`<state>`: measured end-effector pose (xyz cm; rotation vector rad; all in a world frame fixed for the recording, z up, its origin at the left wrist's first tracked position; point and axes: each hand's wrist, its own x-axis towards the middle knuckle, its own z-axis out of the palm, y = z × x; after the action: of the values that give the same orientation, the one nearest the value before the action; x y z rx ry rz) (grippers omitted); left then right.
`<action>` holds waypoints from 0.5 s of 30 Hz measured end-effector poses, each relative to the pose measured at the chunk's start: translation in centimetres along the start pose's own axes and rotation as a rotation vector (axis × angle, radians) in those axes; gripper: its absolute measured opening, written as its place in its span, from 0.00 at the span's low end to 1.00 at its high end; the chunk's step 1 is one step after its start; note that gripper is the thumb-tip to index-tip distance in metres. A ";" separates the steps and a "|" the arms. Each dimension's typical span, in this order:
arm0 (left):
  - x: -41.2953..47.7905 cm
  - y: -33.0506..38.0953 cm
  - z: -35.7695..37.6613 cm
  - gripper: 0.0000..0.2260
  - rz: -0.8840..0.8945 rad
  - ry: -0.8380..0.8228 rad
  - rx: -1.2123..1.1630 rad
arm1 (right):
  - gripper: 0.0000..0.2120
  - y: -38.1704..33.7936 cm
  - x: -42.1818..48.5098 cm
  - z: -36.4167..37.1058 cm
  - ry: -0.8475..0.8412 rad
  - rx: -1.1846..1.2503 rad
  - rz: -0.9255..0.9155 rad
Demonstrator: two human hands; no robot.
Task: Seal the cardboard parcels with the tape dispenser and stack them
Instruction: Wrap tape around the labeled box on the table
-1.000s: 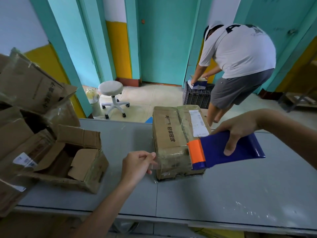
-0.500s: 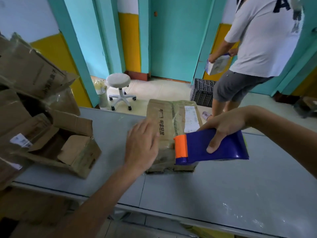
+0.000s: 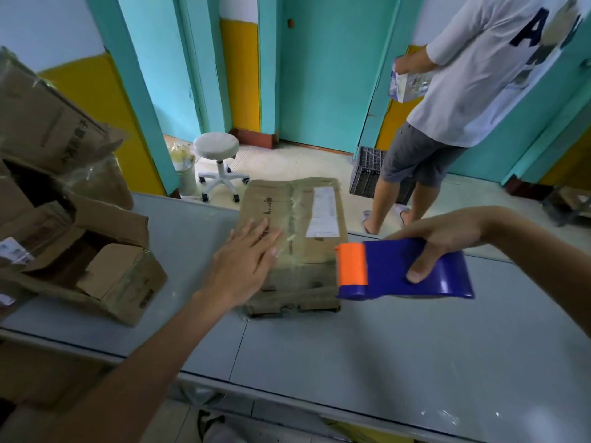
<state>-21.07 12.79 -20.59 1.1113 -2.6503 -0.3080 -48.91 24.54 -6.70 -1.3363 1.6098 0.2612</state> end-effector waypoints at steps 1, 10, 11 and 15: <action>-0.1 -0.7 -0.2 0.33 -0.007 0.007 -0.018 | 0.31 0.9 -0.9 -0.4 0.006 0.006 0.009; 1.7 0.8 0.5 0.32 0.127 -0.033 0.020 | 0.33 4.7 -3.8 0.3 0.030 0.034 0.103; 1.9 0.8 0.5 0.32 0.132 -0.037 0.008 | 0.33 4.8 -3.9 0.3 0.038 0.040 0.101; 2.2 0.7 0.6 0.35 0.136 -0.055 -0.038 | 0.31 4.3 -4.3 -0.7 0.041 0.020 0.046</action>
<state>-23.20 11.72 -20.63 0.9179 -2.7398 -0.3657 -53.30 28.30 -4.76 -1.2977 1.6747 0.2467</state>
